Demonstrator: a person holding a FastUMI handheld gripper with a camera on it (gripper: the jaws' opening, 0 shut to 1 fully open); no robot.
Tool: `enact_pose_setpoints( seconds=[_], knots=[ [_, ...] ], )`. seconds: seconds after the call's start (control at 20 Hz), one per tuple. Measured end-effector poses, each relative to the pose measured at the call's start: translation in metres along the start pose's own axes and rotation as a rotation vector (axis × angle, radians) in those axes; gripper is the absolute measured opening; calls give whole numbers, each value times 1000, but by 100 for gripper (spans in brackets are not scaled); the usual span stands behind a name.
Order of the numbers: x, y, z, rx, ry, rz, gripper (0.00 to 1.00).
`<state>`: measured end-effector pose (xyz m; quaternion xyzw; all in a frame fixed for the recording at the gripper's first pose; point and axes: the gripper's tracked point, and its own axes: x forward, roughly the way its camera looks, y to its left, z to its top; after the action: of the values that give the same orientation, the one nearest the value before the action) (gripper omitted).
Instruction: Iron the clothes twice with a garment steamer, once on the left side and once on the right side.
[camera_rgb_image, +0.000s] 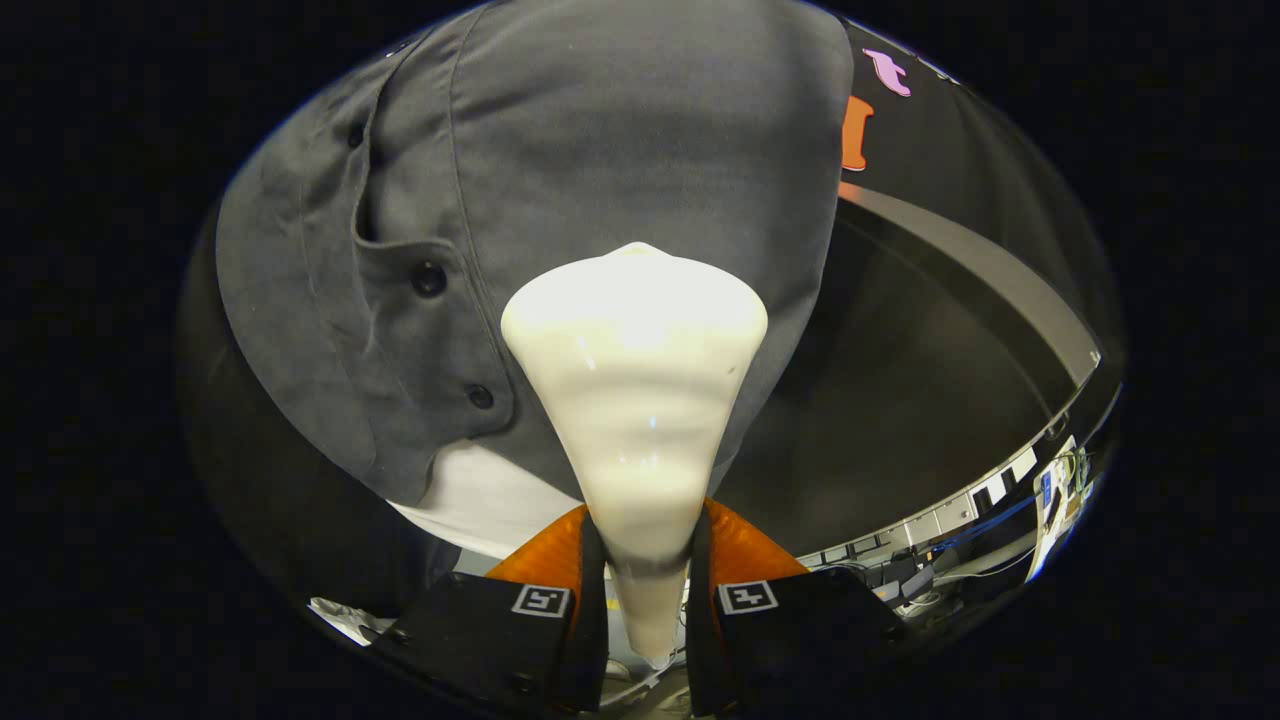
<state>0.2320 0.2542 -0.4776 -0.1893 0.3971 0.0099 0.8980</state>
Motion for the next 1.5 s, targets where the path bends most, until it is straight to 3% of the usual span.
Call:
enact_pose_setpoints(
  seconds=[0.55, 0.8, 1.2, 1.5],
  knots=[
    [23, -2, -46, 4, 62, 8, 40],
    [6, -7, -47, 15, 58, 13, 40],
    [-49, -11, -2, 6, -45, 16, 40],
    [-108, 14, 56, -3, -150, 43, 40]
  ],
)
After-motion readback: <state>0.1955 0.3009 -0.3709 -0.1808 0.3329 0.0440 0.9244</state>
